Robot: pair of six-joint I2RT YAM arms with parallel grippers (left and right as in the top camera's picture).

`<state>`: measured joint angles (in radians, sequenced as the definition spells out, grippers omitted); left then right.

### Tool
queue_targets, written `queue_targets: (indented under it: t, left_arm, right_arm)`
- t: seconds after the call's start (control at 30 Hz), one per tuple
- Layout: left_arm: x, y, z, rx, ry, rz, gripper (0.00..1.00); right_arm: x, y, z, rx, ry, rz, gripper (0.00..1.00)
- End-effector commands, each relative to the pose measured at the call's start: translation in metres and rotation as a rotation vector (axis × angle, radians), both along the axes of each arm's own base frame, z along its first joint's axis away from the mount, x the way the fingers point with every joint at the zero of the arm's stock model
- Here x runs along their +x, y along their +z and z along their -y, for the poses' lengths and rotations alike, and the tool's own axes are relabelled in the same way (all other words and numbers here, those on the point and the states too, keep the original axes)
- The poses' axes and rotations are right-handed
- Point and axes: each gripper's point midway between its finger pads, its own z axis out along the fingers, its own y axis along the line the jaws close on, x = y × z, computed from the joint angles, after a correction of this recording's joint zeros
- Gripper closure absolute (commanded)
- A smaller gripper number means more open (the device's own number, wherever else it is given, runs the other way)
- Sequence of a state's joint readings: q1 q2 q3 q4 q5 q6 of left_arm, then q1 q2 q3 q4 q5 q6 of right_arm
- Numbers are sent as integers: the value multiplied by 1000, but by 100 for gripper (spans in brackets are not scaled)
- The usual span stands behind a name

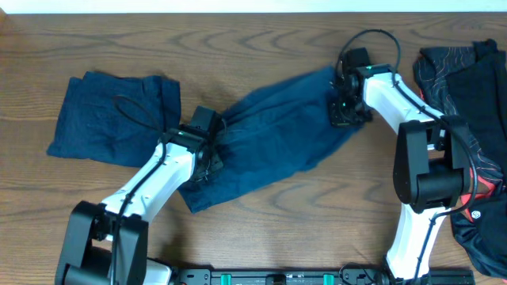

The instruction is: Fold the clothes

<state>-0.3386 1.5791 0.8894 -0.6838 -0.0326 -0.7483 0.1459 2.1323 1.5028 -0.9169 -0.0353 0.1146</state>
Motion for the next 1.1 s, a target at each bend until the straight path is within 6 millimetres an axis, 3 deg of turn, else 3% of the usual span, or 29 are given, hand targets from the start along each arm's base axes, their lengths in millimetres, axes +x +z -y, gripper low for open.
queue_targets:
  t: [0.0, 0.1, 0.2, 0.3, 0.43, 0.5, 0.57, 0.87, 0.93, 1.07]
  left_arm:
    - [-3, -2, -1, 6, -23, -9, 46]
    - [0, -1, 0, 1, -24, 3, 38]
    - [5, -1, 6, -26, -27, 25, 37]
    - [12, 1, 16, -74, -53, 51, 37]
    - [24, 4, 28, -125, -101, 99, 37]
    - [25, 4, 28, -125, -101, 104, 37]
    - [25, 4, 27, -124, -101, 101, 37]
    - [13, 1, 23, -110, -99, 52, 37]
    - [13, 1, 23, -110, -99, 52, 37]
    - [13, 1, 23, -110, -99, 52, 37]
  right_arm:
    - [-27, -21, 60, -188, -136, -117, 91]
    - [-40, -14, 82, -204, -200, -167, 93]
    - [-52, -2, 102, -222, -275, -199, 94]
    - [-51, 13, 108, -198, -303, -171, 92]
    - [-22, 44, 98, -129, -312, 4, 87]
    - [-1, 57, 88, -75, -293, 104, 78]
    - [13, 62, 81, -50, -259, 168, 74]
    - [27, 33, 55, -30, -203, 166, 73]
    - [40, 30, 51, -22, -210, 206, 73]
    - [83, 40, 42, 9, -204, 386, 69]
